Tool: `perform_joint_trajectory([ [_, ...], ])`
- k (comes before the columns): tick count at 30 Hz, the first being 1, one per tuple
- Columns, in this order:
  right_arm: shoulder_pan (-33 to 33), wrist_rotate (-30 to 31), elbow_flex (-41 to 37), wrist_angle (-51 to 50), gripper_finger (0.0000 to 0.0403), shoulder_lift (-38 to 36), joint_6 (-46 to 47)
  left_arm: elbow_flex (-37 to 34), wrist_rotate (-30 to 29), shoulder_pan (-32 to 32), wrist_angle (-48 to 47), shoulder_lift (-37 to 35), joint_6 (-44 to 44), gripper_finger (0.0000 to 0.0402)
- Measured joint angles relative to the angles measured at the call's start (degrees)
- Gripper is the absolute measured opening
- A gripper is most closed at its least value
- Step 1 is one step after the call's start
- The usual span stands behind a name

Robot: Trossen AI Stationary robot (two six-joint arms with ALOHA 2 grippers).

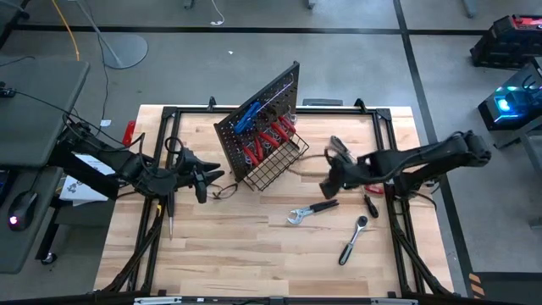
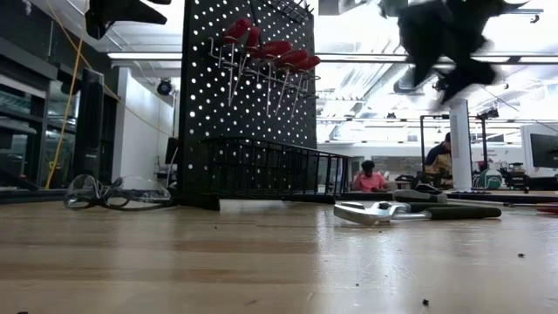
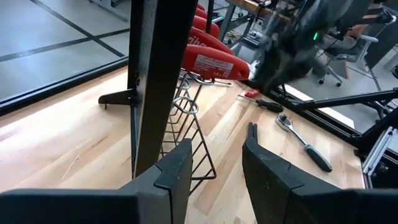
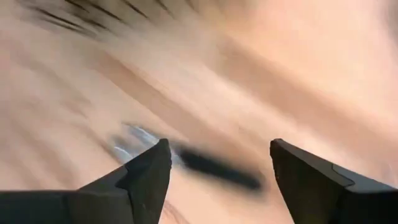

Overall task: Hang tools onto peg board
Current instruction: Adjust the black screwdriver

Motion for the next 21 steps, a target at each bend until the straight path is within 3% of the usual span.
perform_joint_trajectory([
  [5,0.6,-2.4,-5.7,-16.8,0.0261,2.0,30.0,0.0,-0.3,0.0,0.0,0.0,0.0,0.0124],
  [9,-0.4,-2.1,-11.8,-21.1,0.0261,1.9,49.6,0.0,-0.4,0.0,0.1,0.0,0.0,0.0124],
  [11,-1.3,-2.5,-15.3,-20.2,0.0261,2.1,53.5,0.0,-0.4,0.0,0.1,0.0,0.0,0.0124],
  [16,-4.7,3.1,-13.3,-22.1,0.0261,6.5,56.1,0.0,-0.3,0.0,-0.8,0.1,0.2,0.0124],
  [21,-7.3,0.2,-15.2,-18.3,0.0261,11.3,61.1,0.0,0.0,0.3,-0.9,0.3,0.5,0.0124],
])
